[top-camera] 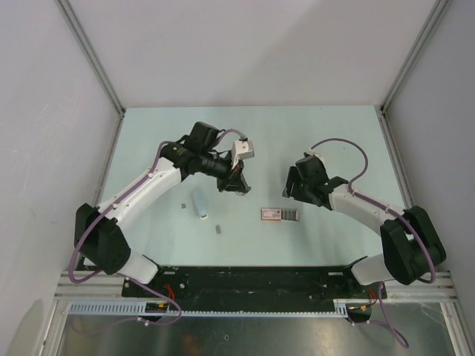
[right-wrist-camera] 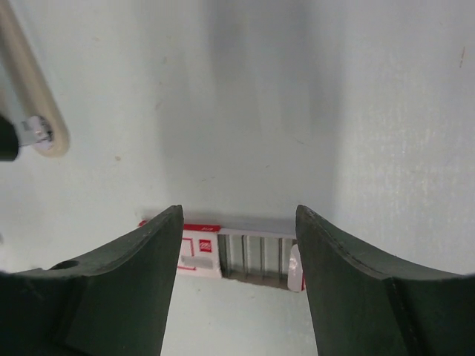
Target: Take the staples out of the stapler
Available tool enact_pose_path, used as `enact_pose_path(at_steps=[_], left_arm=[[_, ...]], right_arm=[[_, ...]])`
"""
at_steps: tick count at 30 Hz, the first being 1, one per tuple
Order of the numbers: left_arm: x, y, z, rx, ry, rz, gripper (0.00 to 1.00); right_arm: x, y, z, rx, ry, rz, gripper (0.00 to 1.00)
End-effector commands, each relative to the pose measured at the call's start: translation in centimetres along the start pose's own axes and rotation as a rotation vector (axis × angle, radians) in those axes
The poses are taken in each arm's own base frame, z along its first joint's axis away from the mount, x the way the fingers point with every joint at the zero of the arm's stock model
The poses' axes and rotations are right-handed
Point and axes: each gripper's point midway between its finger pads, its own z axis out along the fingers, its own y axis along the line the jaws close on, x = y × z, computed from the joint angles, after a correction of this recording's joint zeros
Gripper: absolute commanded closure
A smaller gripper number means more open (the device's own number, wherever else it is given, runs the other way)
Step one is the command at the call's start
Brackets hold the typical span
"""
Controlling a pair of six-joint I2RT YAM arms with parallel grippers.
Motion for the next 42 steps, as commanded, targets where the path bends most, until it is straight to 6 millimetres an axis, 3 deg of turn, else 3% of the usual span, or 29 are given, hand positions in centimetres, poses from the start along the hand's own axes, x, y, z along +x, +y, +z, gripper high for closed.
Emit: enact_pose_path(at_steps=[1,4,8,13,18,21,26,34,42], left_arm=[[-6.4,-5.7,-2.5,0.294,-0.193,-0.122,0.97],[-9.0,-6.4,-3.8,0.419,-0.249,-0.19,0.97],[-11.6,-6.4,-5.4,0.494,-0.289,-0.219,0.97],[-14.7,-5.7,-6.3,0.494,-0.311,-0.248,0.97],[-18.4,-2.6,-7.1,0.385,-0.473,-0.392,0.99],[-19.3,-1.6,-7.4,0.389,-0.543,-0.505,0.99],[-18.3,-1.3,-6.9,0.378,-0.578,-0.603,0.99],[-16.4,-2.3,-5.3,0.408,-0.574,-0.655,0.97],[-15.7,-3.2,-4.7,0.438,-0.555,-0.632,0.96]], right_arm=[[-3.3,3.4,-4.0,-0.166,-0.14,0.011,0.32],[-4.9,7.0,-8.2,-0.406,-0.223,-0.054,0.3],[-5.1,10.3,-13.8,-0.688,-0.275,-0.149,0.29],[-5.6,12.5,-19.6,-0.862,-0.392,-0.233,0.29],[-6.3,13.1,-23.0,-0.911,-0.519,-0.287,0.3],[-7.0,13.6,-24.4,-0.948,-0.574,-0.295,0.3],[-7.5,14.8,-26.3,-1.039,-0.606,-0.29,0.3],[-8.6,15.9,-25.6,-1.105,-0.55,-0.219,0.31],[-9.4,17.0,-24.7,-1.17,-0.493,-0.157,0.33]])
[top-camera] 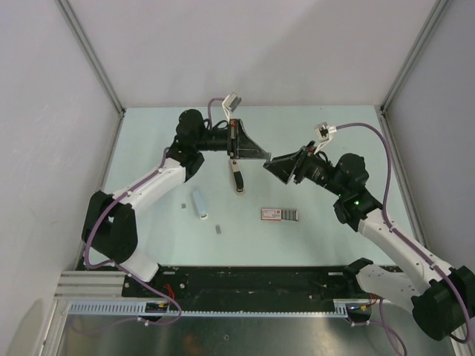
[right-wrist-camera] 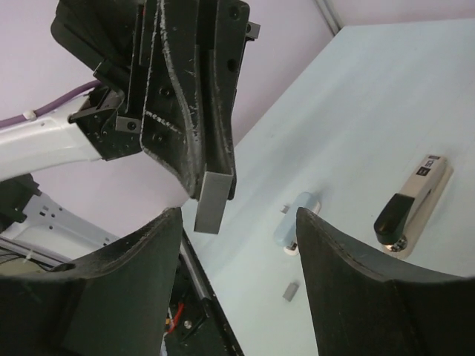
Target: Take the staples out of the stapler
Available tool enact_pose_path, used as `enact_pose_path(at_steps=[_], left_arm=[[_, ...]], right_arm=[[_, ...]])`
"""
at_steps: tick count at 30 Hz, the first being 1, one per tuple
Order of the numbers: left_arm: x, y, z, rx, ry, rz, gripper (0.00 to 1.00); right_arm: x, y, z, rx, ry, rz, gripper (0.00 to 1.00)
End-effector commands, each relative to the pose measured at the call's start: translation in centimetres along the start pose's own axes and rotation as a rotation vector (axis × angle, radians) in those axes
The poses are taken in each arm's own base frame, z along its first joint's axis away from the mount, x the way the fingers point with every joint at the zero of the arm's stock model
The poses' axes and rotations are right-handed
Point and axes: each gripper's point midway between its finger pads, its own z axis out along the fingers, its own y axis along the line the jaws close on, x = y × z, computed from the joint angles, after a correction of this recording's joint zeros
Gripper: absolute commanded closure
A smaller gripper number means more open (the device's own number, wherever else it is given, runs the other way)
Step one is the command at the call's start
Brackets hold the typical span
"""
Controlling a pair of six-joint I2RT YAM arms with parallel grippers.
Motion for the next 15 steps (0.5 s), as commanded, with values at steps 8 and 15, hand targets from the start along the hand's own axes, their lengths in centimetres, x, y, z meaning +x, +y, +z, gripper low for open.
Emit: enact_pose_path(at_steps=[8,15], left_arm=[[0.11,-2.64,-0.46,0.048,-0.017,0.096,0.96],[0.32,-2.37,-0.52,0.044,-0.019,0.107,0.95]], right_arm=[[-2.16,2.08,0.67,-0.088,-0.05,0.033,0.44],[-1.84,1.74,0.83,-0.075,-0.041,0.045,0.57]])
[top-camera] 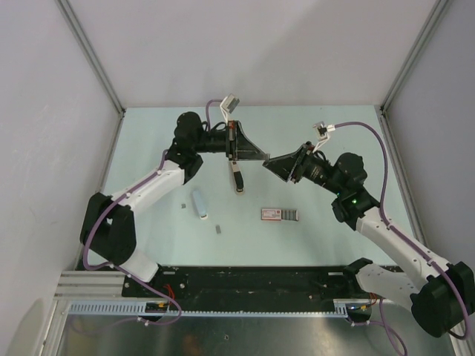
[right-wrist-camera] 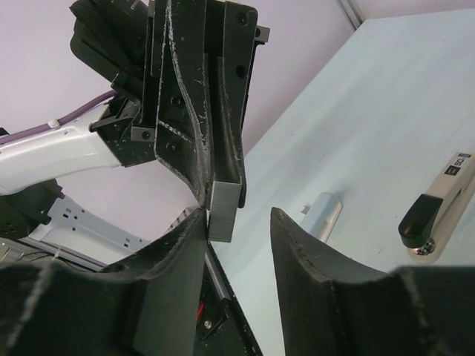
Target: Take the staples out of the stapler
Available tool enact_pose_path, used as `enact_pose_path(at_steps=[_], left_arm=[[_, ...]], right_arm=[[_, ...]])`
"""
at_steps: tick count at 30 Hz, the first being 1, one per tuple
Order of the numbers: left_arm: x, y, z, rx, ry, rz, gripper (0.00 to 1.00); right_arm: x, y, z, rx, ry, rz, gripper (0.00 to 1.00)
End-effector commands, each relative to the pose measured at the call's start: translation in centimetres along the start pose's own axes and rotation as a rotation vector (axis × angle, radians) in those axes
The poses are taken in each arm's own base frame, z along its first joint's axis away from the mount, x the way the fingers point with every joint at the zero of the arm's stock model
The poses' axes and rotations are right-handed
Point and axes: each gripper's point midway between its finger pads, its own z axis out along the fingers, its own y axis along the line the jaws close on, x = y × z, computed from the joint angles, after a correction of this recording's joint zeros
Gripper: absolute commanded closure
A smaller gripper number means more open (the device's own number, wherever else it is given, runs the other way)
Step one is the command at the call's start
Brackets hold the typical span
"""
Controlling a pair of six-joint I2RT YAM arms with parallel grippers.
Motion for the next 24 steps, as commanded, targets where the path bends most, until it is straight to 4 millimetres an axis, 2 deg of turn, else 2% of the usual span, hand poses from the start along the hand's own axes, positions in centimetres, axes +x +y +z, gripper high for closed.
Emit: enact_pose_path(at_steps=[1,13,20,24], left_arm=[[-0.1,-2.0,-0.3,0.03,-0.013,0.085,0.95],[0.5,-0.9,-0.4,0.018,-0.008,0.092,0.91],[0.0,-0.6,-0.6,0.004,-0.025,0.115,0.57],[-1.6,0.2,-1.7,-0.049,-0.068,0.124,0.5]], right_arm=[[-1.8,1.5,0.3,-0.043,-0.043,-0.028,0.58],[-1.9,1.8,0.5,-0.063,-0.048,-0.02,0.7],[-1.4,1.4,0.6,-0.051,-0.033,-0.021,0.79],[-0.5,0.1,0.2,0.019,0.003,-0.026,0.84]])
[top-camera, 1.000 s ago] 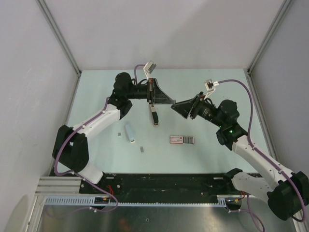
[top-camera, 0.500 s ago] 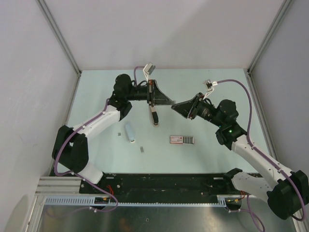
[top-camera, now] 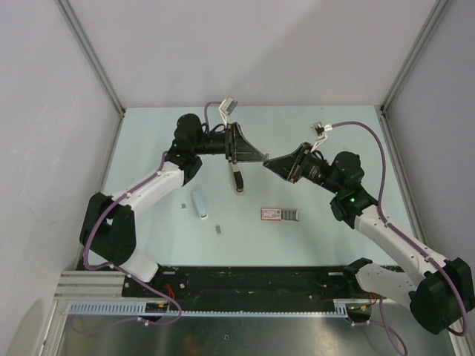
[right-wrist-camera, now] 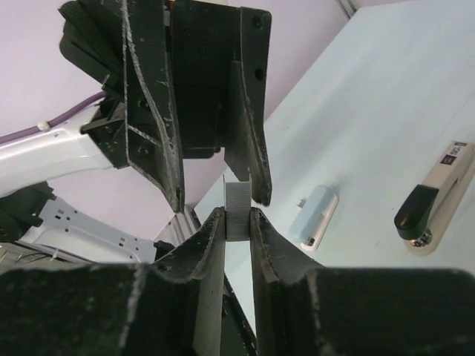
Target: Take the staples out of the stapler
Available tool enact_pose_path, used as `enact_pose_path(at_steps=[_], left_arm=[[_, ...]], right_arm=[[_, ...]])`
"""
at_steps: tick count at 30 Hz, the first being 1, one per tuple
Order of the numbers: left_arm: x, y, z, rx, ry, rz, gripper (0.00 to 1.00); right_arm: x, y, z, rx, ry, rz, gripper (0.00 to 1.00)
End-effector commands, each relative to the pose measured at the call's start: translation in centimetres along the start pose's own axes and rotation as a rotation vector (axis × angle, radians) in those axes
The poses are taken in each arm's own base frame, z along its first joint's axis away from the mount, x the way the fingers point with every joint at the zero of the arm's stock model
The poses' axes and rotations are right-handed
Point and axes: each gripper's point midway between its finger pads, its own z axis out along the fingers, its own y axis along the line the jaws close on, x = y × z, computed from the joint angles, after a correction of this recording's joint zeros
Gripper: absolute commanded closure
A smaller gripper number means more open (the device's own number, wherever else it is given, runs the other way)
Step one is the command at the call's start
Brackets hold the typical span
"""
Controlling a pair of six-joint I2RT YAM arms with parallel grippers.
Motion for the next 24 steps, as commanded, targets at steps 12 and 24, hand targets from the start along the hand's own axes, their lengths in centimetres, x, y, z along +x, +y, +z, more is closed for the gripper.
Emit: enact_pose_path(at_steps=[12,24], left_arm=[[-4.4,8.8,-9.6,-0.647,-0.133,0.253,0.46],[1.4,11.9,-12.9,-0.881,0.127,0.536,0.45]], right_arm=[[4.1,-7.9,-5.1,0.515,0.157,-0.044,0.84],[9.2,-13.8,-10.2,1.018,0.263,-0.074,0.96]])
